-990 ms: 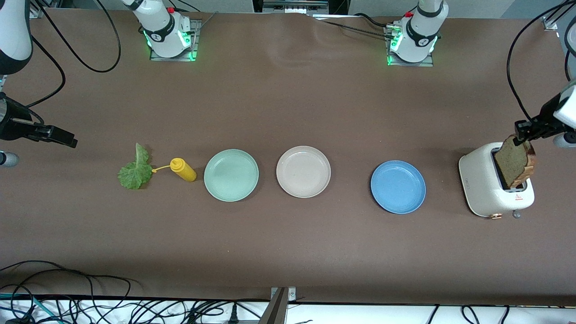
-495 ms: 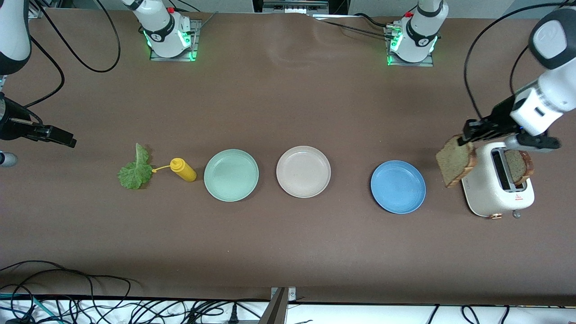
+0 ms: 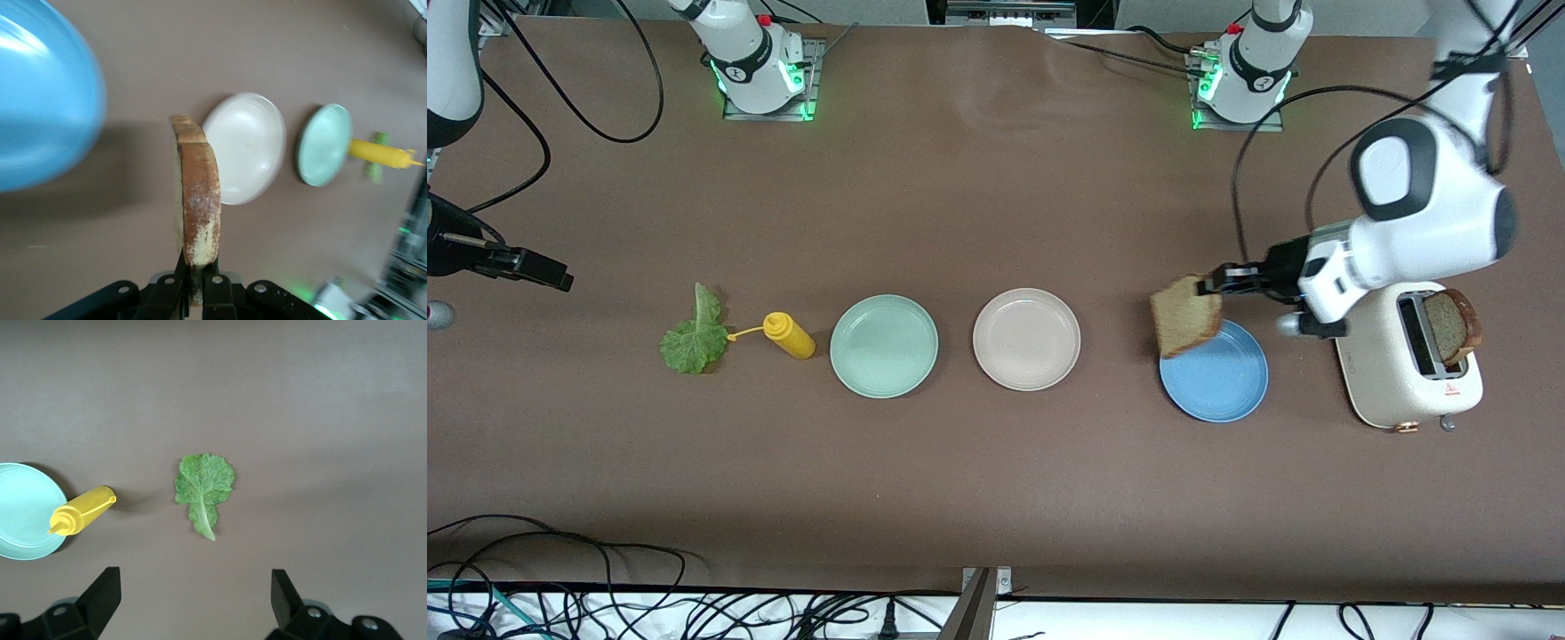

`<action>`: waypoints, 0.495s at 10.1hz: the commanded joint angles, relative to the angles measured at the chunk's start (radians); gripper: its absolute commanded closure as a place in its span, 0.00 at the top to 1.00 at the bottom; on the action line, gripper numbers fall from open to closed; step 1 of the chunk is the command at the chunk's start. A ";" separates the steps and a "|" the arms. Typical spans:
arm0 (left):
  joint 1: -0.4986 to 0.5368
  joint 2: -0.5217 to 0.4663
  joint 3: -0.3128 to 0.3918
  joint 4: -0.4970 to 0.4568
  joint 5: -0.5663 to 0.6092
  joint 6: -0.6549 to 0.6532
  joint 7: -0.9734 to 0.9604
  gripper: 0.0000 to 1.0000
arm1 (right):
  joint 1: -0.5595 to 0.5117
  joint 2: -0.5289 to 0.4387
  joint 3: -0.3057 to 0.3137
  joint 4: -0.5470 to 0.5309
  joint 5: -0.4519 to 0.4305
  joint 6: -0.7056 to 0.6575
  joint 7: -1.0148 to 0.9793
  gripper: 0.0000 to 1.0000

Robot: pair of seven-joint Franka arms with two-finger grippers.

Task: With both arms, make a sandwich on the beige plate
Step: 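Carry the toast slice over the beige plate with the left gripper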

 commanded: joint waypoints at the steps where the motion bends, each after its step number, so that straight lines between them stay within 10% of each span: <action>1: -0.050 0.133 0.006 0.100 -0.134 -0.005 0.020 0.00 | -0.004 -0.015 0.000 -0.013 0.018 -0.006 -0.016 1.00; 5: -0.188 0.260 0.006 0.212 -0.348 -0.005 0.030 0.00 | -0.004 -0.015 0.000 -0.013 0.016 -0.006 -0.016 1.00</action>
